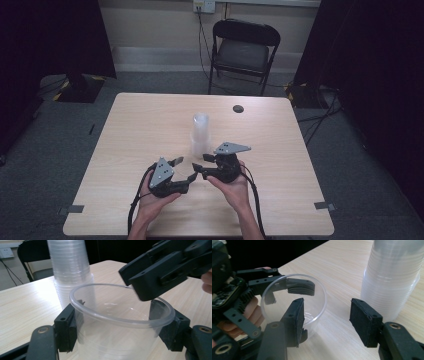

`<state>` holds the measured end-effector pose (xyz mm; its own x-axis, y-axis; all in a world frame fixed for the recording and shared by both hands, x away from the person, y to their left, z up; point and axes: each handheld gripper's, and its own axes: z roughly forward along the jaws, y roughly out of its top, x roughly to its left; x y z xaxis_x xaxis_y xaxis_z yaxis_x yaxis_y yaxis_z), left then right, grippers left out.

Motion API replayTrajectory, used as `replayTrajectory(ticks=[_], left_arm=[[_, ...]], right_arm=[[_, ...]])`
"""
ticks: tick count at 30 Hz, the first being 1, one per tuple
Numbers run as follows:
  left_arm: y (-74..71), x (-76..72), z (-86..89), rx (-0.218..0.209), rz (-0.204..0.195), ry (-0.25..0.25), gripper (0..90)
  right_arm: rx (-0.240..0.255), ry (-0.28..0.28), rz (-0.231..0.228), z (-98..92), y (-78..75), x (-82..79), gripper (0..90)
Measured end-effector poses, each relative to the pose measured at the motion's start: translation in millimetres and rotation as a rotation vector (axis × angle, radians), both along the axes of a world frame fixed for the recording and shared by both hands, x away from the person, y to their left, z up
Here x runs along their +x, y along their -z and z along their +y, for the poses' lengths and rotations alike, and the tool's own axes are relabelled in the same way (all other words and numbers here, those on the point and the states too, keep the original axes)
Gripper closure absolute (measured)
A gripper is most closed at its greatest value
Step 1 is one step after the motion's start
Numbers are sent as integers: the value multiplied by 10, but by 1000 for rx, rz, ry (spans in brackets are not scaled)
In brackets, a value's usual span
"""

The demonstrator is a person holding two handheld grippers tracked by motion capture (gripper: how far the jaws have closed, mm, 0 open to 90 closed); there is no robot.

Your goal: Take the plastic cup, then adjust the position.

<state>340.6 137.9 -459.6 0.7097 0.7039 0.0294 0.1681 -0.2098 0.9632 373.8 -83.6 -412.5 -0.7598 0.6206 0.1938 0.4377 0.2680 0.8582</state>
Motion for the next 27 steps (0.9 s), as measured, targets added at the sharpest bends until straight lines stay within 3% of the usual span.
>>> replayTrajectory(ticks=[10,13,20,27], left_arm=[[-8,87,136,-28,-7,-62,282],[-38,115,172,-15,-25,-99,282],[-129,198,236,-55,-12,-109,283],[-180,295,295,-53,-21,-132,282]], right_arm=[[10,4,-36,-55,-35,-58,422],[11,10,-34,-84,-10,-69,421],[13,32,-30,-165,38,-82,419],[17,51,-24,-268,83,-107,419]])
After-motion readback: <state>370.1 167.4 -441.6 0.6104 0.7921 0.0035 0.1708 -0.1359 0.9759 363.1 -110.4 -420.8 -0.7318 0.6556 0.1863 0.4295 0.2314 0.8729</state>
